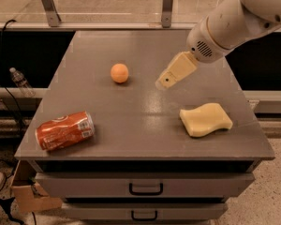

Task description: Move orange near coke can

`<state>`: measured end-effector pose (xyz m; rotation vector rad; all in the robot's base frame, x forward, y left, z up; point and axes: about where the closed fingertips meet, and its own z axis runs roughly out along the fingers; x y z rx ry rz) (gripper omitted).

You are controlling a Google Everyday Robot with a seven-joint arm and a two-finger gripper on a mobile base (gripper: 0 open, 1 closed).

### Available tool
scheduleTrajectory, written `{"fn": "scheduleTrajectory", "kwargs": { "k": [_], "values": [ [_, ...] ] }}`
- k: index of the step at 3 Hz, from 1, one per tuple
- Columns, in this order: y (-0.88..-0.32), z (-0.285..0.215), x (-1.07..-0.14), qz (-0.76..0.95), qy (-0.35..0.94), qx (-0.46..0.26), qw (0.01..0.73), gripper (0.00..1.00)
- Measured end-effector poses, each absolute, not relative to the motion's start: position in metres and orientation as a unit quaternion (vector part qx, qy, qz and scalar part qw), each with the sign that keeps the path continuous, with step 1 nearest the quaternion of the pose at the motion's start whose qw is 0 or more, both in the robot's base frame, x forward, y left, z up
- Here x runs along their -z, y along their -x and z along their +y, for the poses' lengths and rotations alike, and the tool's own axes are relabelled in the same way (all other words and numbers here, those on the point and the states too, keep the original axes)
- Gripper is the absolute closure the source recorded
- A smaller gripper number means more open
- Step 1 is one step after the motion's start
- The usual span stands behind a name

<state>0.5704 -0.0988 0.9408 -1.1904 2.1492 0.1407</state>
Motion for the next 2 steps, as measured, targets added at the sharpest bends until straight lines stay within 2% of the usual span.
{"fn": "scheduleTrajectory", "kwargs": {
  "k": [1, 2],
  "values": [
    [-0.57, -0.099, -0.941, 0.823, 0.456, -0.054, 0.334, 0.0],
    [-0.576, -0.056, -0.926, 0.798, 0.5, -0.072, 0.328, 0.0]
  ]
}}
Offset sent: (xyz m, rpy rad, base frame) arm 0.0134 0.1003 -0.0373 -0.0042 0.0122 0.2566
